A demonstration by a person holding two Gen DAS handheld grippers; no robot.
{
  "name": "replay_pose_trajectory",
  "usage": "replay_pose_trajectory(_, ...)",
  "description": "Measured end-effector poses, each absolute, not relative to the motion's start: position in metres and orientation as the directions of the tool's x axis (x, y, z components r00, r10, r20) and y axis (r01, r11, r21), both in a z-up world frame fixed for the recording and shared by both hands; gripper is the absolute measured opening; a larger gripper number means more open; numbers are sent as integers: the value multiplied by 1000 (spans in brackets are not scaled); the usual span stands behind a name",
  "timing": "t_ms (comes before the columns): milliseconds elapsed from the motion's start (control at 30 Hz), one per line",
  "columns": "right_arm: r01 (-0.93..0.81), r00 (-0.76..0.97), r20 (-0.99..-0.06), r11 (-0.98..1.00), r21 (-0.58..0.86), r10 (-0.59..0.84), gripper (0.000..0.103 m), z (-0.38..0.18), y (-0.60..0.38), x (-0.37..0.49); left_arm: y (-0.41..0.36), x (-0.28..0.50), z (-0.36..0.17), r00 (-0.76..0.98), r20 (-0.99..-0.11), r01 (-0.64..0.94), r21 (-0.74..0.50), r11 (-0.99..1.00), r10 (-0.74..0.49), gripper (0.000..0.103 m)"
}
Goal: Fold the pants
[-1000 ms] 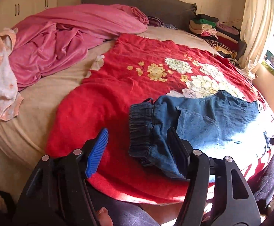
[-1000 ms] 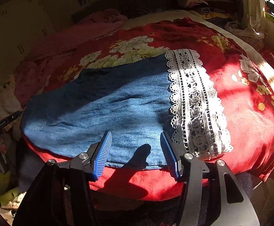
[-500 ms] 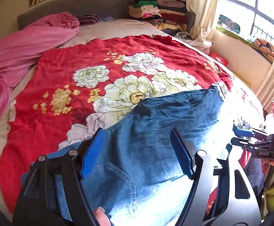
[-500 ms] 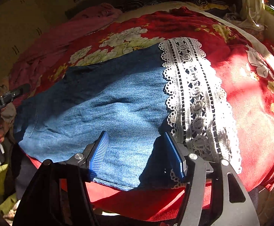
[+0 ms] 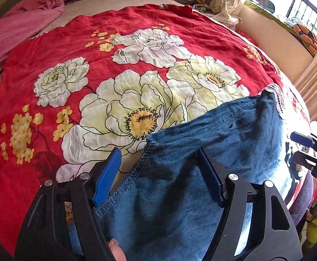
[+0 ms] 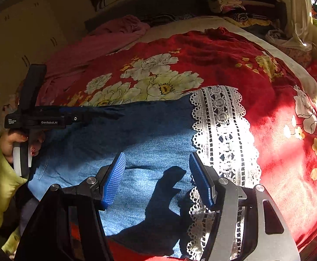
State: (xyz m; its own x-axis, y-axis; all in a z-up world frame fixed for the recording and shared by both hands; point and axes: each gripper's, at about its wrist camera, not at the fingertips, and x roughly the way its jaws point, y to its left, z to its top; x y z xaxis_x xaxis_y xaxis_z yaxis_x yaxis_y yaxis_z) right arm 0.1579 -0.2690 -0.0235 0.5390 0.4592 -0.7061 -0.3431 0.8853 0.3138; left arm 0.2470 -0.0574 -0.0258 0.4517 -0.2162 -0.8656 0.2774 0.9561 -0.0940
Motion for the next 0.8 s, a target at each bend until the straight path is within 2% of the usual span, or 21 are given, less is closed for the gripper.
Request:
replay_pose_trajectory(33, -330, 527, -716, 887, 323, 457, 60, -28, -269, 162, -58, 248, -30, 447, -868, 280, -92, 956, -214, 59)
replay_pose_trajectory(67, -315, 520, -725, 890, 328, 451, 60, -33, -268, 163, -60, 249, -34, 439, -870, 284, -102, 954, -224, 40)
replay_pose_trajectory(100, -310, 516, -727, 890, 335, 453, 60, -37, -269, 163, -61, 249, -36, 431, -870, 290, -118, 950, -240, 28)
replay_pose_trajectory(133, -309, 518, -724, 889, 339, 456, 60, -39, -270, 160, -62, 249, -38, 419, -870, 294, -142, 945, -261, 7)
replay_pose_trajectory(267, -305, 522, -712, 882, 358, 469, 60, -39, -274, 155, -48, 248, -22, 500, -814, 222, -210, 952, -297, 6)
replay_pose_trajectory(333, -304, 522, -712, 883, 358, 469, 60, -41, -275, 156, -41, 250, -17, 548, -788, 193, -207, 959, -280, 6)
replay_pose_trajectory(433, -315, 517, -725, 889, 332, 455, 60, -42, -270, 157, -44, 257, -39, 493, -831, 187, -189, 964, -258, 6)
replay_pose_trajectory(500, -328, 507, -720, 878, 348, 474, 60, -35, -273, 159, -43, 256, -45, 492, -826, 188, -207, 960, -274, 6)
replay_pose_trajectory(600, -333, 583, -630, 858, 390, 513, 60, -4, -298, 162, -36, 254, -40, 506, -810, 174, -239, 955, -295, 9)
replay_pose_trajectory(667, -312, 613, -605, 859, 406, 508, 60, 10, -318, 179, -35, 253, -38, 514, -808, 177, -228, 957, -288, 14)
replay_pose_trajectory(800, -235, 535, -652, 836, 495, 537, 60, -13, -349, 237, -35, 250, -38, 516, -807, 176, -230, 957, -288, 15)
